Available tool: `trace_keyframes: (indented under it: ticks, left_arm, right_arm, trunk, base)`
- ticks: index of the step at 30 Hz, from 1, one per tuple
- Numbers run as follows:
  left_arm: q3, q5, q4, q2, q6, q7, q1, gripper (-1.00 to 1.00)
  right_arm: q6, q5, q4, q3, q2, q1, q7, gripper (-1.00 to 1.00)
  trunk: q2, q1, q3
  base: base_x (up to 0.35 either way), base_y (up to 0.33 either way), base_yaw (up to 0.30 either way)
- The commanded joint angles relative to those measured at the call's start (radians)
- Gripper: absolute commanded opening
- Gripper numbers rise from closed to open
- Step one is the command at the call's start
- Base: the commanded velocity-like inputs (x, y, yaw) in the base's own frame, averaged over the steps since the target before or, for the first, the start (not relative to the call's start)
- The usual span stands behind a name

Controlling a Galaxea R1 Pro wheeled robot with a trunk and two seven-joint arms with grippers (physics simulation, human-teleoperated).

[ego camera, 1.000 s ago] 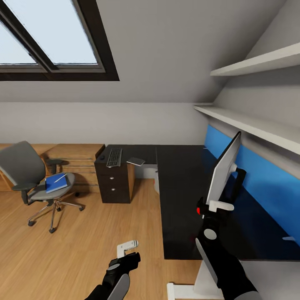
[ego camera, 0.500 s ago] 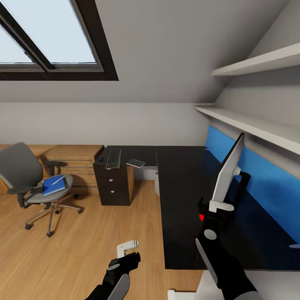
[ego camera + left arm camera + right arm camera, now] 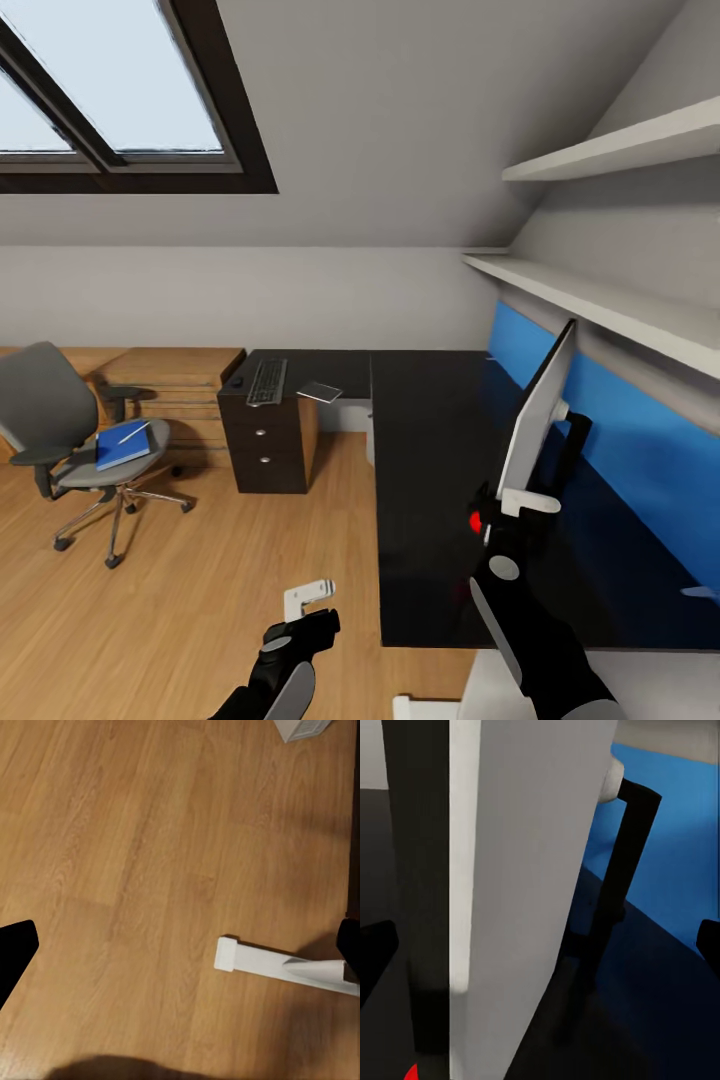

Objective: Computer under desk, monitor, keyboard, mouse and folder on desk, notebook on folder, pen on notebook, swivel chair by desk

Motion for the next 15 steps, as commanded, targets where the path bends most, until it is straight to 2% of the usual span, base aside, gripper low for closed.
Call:
trace_keyframes:
  ticks: [1,5,15]
  left_arm:
    - [-0.002,0.006,-0.002,0.000,0.003,0.008,-0.001,1.00]
    - [-0.002,0.006,-0.002,0.000,0.003,0.008,-0.001,1.00]
    - [-0.003,0.006,0.009,-0.003,0.003,0.008,-0.001,1.00]
  right_arm:
    - [0.003,0.000,0.001,0.001,0.000,-0.001,-0.006,1.00]
    - [0.003,0.000,0.002,0.001,0.000,-0.001,-0.006,1.00]
    - [0.003,0.001,0.008,0.001,-0.001,-0.001,-0.006,1.00]
  trunk:
    - [-0.002,0.000,-0.002]
    - [-0.002,0.000,-0.002]
    - [-0.002,0.000,-0.002]
  base:
    - [0.000,-0.061,0.000]
    - [0.000,-0.041,0.000]
    - [0.000,-0.156,0.000]
